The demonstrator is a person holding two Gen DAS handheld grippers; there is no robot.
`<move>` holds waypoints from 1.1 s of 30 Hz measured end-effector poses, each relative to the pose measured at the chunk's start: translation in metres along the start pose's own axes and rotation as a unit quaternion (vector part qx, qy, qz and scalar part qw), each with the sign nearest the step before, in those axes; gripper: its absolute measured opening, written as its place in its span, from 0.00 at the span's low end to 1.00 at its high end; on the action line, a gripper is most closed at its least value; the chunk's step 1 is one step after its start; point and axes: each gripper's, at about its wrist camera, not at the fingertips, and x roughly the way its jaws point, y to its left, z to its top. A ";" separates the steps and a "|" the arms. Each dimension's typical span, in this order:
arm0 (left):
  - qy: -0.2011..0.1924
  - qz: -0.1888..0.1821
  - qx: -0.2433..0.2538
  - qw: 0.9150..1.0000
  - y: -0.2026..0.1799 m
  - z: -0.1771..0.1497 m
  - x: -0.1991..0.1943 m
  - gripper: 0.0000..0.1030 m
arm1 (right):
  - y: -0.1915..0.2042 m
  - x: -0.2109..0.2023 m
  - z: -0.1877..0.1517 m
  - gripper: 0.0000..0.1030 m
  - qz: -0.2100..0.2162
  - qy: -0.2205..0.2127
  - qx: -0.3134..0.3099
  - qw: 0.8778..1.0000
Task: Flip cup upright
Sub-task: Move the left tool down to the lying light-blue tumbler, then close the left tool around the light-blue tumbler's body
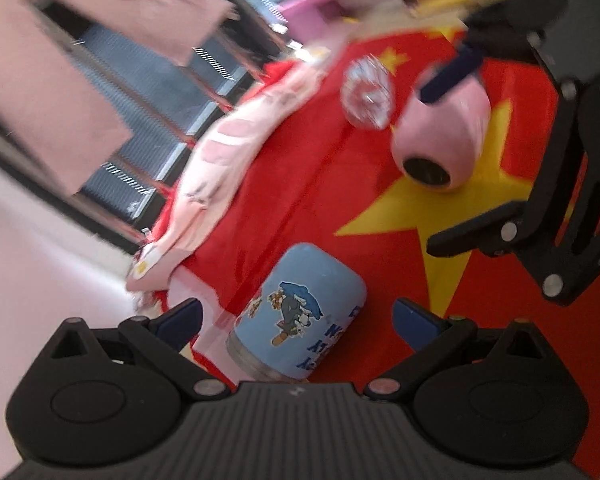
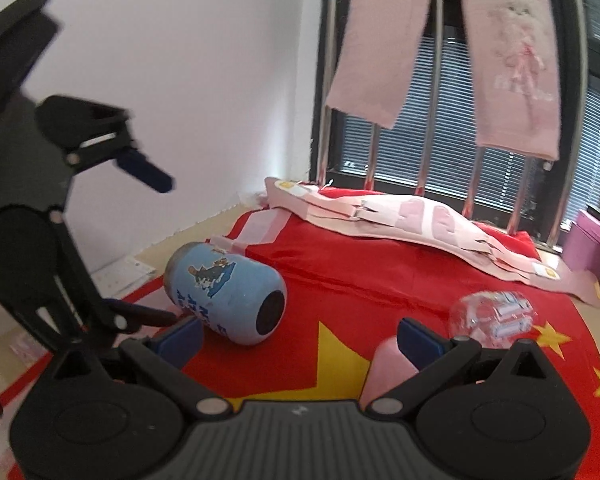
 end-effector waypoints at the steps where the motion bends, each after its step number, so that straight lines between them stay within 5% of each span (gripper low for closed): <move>1: 0.004 -0.006 0.019 1.000 0.001 0.001 0.008 1.00 | 0.000 0.004 0.000 1.00 0.001 0.003 -0.005 1.000; 8: 0.044 -0.050 0.109 0.992 0.012 0.000 0.064 0.98 | 0.001 0.035 0.009 1.00 0.008 0.041 -0.063 0.997; 20: 0.068 -0.115 0.159 0.978 0.021 -0.018 0.123 0.91 | 0.013 0.072 0.009 1.00 0.004 0.084 -0.101 0.991; 23: 0.073 -0.143 0.138 0.977 0.033 -0.018 0.128 0.84 | 0.015 0.075 0.009 1.00 0.002 0.086 -0.102 0.991; 33: 0.056 -0.158 0.171 0.971 0.008 -0.018 0.099 0.83 | 0.010 0.074 0.009 1.00 0.007 0.089 -0.102 0.991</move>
